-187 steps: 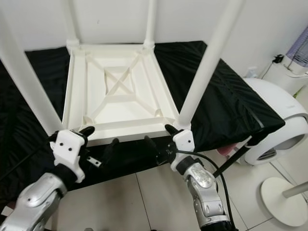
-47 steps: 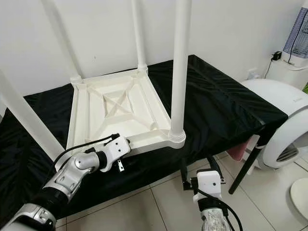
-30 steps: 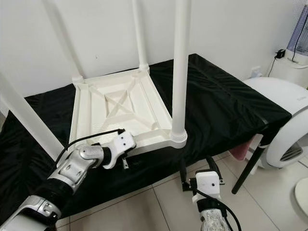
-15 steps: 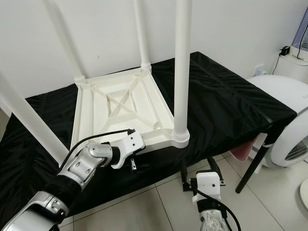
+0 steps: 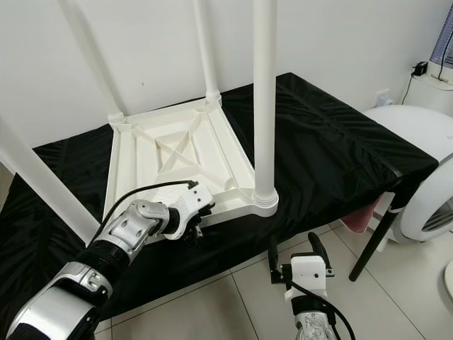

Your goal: Building children table

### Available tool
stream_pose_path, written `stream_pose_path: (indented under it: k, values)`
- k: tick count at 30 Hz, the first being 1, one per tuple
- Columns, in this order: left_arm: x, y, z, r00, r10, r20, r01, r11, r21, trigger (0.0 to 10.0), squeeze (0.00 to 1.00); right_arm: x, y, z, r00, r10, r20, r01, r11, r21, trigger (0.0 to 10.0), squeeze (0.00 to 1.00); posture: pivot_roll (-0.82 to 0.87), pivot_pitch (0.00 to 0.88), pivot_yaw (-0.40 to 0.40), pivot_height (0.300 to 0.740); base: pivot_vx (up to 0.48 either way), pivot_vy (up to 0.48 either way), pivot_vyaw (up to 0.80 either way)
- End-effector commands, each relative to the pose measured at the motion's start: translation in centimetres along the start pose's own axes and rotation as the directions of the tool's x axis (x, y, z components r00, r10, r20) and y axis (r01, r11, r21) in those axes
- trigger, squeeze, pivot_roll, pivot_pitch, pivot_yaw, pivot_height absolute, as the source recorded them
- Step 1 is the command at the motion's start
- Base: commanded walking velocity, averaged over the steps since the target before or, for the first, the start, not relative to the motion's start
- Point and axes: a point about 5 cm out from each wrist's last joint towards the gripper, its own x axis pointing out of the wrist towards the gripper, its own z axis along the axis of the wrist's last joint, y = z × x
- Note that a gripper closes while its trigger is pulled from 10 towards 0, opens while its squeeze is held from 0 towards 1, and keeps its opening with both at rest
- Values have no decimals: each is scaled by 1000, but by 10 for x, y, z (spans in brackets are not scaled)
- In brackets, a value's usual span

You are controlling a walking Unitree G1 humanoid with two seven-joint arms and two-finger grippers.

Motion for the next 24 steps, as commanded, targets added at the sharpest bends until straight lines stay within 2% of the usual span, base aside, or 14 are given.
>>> stream_pose_path:
  k: [1,7,20,21,23,24]
  values:
    - [-5,16,-7,980,195,-35,-197,979,-49,0,0,-2,4,-1,1000,6,-13,-6,1000,2,10000,0,-213,39,191,740,0,0,0]
    - [-6,19,-5,980,194,-35,-196,978,-69,0,0,-4,3,-1,1000,3,-16,-3,1000,0,10000,0,-212,45,192,740,0,0,0]
    - [-6,21,-9,979,195,-55,-199,978,-60,196,0,-6,3,-1,1000,0,-20,0,1000,-3,10000,0,-216,54,195,740,0,0,0]
    - [-5,21,-12,979,188,-71,-192,980,-48,5686,0,-6,2,0,1000,-3,-20,2,1000,-6,10000,0,-221,56,196,740,0,0,0]
    - [-5,21,-12,979,188,-71,-192,980,-48,5686,0,-6,2,0,1000,-3,-20,2,1000,-6,10000,0,-221,56,196,740,0,0,0]
    - [-5,21,-13,979,187,-78,-190,981,-35,9608,0,-6,1,0,1000,-4,-19,4,1000,-8,10000,0,-221,56,196,740,0,0,0]
